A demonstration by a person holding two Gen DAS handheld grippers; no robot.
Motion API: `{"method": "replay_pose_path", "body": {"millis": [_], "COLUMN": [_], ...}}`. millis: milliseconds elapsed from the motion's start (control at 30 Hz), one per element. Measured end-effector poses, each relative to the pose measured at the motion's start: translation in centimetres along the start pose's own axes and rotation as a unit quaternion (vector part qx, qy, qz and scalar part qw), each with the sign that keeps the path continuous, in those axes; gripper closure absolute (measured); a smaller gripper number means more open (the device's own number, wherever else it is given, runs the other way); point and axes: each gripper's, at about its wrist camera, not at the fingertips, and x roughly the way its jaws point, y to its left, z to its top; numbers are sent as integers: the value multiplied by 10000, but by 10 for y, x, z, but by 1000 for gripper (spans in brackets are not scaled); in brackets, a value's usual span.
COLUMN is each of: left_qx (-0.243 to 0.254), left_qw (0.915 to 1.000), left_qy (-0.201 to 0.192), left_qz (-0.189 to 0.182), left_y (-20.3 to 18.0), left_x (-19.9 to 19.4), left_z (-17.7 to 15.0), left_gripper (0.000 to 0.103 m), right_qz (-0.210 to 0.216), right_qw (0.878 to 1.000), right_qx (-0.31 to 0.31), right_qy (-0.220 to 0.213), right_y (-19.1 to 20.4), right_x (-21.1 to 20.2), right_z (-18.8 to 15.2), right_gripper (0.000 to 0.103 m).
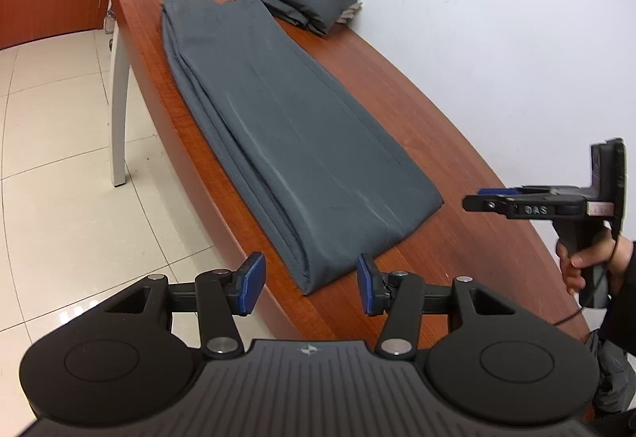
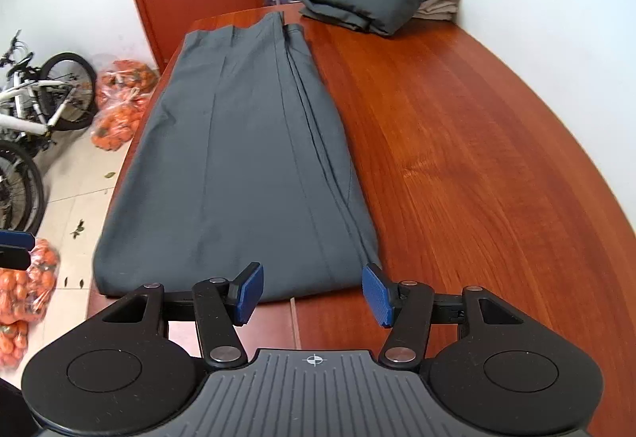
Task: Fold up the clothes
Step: 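Move both tools to the folded edge and pinch it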
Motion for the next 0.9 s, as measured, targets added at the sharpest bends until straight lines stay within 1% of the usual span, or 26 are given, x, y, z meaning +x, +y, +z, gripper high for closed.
{"method": "replay_pose_path", "body": {"millis": [133,267,400,467,500,567,600,733,800,833,867,900], "left_qx": [145,182,487,590,615,753,849,1182,1265,1298,1337,1353], "left_qw": [9995,9993,9970,9961,9958,9941,9928,9886,9874,9871,9868,9873], "left_qy": [225,228,254,212,225,311,361,479,481,446,391,307], "left_qz": [180,241,554,628,640,710,765,804,825,828,825,771], "left_y": [-10,-18,-28,-30,-31,-36,-39,-48,-48,-49,-49,-47], "left_x": [20,43,66,72,75,85,90,103,106,105,104,102], "left_z": [-9,-16,-19,-19,-17,-14,-13,-11,-14,-16,-17,-18], "left_gripper": [46,47,49,52,54,59,63,64,64,74,81,89], "right_qz": [205,395,585,679,723,809,852,1025,1111,1154,1197,1240], "right_qw": [9995,9979,9951,9933,9929,9920,9915,9893,9881,9874,9868,9861], "right_qx": [-236,-511,-785,-921,-935,-959,-971,-1018,-1041,-1053,-1064,-1076], "right_qy": [-53,-86,-119,-135,-144,-162,-171,-206,-224,-233,-241,-250], "right_y": [-13,-23,-34,-39,-40,-42,-43,-47,-49,-50,-51,-52], "right_x": [15,31,46,54,55,57,58,63,65,66,67,68], "right_z": [-8,-14,-21,-24,-24,-24,-24,-23,-23,-22,-22,-22], "right_gripper": [45,45,45,45,45,45,45,45,45,53,64,68]}}
